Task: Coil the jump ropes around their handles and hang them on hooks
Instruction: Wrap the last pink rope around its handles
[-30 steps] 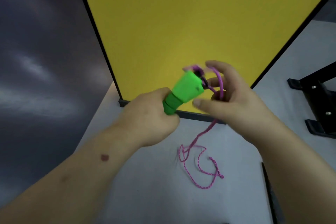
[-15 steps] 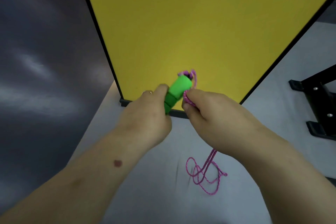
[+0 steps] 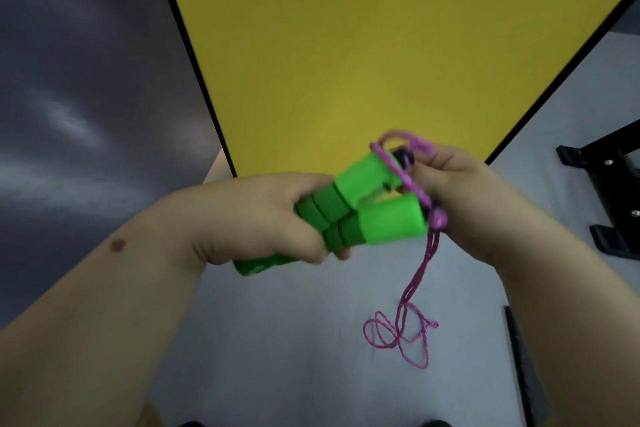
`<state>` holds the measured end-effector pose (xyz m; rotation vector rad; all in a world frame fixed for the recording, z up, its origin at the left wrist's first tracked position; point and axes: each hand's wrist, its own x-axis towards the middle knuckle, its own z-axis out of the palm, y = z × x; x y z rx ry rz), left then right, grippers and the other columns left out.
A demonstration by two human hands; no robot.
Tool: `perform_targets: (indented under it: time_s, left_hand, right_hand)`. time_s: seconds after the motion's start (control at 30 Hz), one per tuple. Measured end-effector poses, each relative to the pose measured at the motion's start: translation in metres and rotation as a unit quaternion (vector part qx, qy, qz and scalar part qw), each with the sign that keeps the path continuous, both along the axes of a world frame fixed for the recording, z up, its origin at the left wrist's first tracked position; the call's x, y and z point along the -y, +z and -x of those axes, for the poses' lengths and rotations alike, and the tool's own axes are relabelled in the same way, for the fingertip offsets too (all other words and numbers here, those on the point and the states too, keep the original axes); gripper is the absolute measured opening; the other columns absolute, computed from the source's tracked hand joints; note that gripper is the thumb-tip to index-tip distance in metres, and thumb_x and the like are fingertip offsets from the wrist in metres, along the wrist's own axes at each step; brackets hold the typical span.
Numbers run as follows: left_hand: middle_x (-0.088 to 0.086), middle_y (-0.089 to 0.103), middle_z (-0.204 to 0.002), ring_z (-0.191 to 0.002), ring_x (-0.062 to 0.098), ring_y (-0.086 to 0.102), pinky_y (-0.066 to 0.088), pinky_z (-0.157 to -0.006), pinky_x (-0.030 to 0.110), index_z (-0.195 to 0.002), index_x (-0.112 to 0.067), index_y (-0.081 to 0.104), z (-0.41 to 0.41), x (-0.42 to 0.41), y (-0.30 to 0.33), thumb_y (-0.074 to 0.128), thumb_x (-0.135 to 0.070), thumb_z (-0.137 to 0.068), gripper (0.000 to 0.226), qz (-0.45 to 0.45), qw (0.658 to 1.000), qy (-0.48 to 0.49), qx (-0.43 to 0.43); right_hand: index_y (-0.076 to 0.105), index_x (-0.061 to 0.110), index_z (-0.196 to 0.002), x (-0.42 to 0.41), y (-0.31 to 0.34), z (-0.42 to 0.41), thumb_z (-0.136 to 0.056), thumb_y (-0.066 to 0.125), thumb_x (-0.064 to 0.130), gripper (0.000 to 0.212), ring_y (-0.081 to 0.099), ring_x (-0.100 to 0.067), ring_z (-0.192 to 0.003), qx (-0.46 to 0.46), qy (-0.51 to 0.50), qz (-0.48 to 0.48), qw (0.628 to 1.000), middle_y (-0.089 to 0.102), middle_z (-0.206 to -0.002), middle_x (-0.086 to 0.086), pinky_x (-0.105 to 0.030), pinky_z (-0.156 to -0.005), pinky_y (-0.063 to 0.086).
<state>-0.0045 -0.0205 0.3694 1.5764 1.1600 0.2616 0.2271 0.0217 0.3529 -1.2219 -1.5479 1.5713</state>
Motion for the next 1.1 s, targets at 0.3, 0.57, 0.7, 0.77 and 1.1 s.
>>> perform_targets:
  time_s: [0.3, 0.57, 0.7, 0.77, 1.1]
  left_hand:
    - [0.002, 0.070, -0.080, -0.073, 0.029, 0.070, 0.056, -0.059, 0.043, -0.105, -0.035, 0.053, -0.013, -0.013, -0.023, 0.070, -0.020, -0.084, 0.031, -0.164, 0.943, 0.270, -0.099]
    - [-0.009, 0.069, -0.084, -0.080, 0.014, 0.067, 0.059, -0.071, 0.042, -0.102, -0.045, 0.065, -0.005, -0.008, -0.025, 0.070, -0.022, -0.080, 0.032, -0.135, 0.966, 0.038, -0.218]
    - [0.000, 0.077, -0.097, -0.079, 0.020, 0.071, 0.054, -0.066, 0.041, -0.114, -0.041, 0.072, 0.005, -0.008, -0.013, 0.074, -0.019, -0.074, 0.046, -0.018, 0.998, -0.011, -0.066]
    - [0.011, 0.079, -0.102, -0.080, 0.022, 0.070, 0.052, -0.066, 0.035, -0.115, -0.031, 0.076, 0.012, -0.007, -0.010, 0.076, -0.010, -0.074, 0.046, 0.038, 0.999, -0.004, 0.031]
    - [0.019, 0.075, -0.105, -0.088, 0.031, 0.078, 0.065, -0.072, 0.045, -0.128, -0.014, 0.051, -0.004, -0.013, -0.014, 0.077, -0.001, -0.084, 0.053, -0.024, 0.914, 0.338, 0.224]
  right_hand:
    - [0.070, 0.019, -0.094, 0.006, 0.000, 0.008, -0.101, 0.052, 0.041, 0.029, 0.038, -0.016, -0.056, 0.242, 0.065, -0.095, 0.963, 0.042, -0.061, 0.003, -0.037, -0.057, 0.035]
    - [0.076, 0.017, -0.085, 0.006, 0.015, 0.001, -0.096, 0.068, 0.022, 0.014, 0.046, -0.002, -0.042, 0.164, 0.016, -0.167, 0.972, 0.058, -0.059, 0.004, -0.010, -0.043, 0.039]
    - [0.078, 0.015, -0.080, -0.002, 0.007, -0.007, -0.077, 0.084, 0.028, 0.014, 0.052, -0.007, -0.053, 0.104, -0.044, -0.151, 0.982, 0.065, -0.061, -0.001, -0.012, -0.048, 0.039]
    - [0.078, 0.017, -0.078, -0.006, 0.000, -0.012, -0.068, 0.084, 0.039, 0.025, 0.047, -0.024, -0.064, 0.050, -0.037, -0.073, 0.995, 0.059, -0.069, -0.018, -0.019, -0.053, 0.041]
    - [0.075, 0.015, -0.091, 0.002, -0.013, 0.009, -0.104, 0.053, 0.034, 0.032, 0.038, -0.011, -0.048, 0.101, 0.058, 0.020, 0.993, 0.045, -0.058, 0.002, -0.028, -0.051, 0.034]
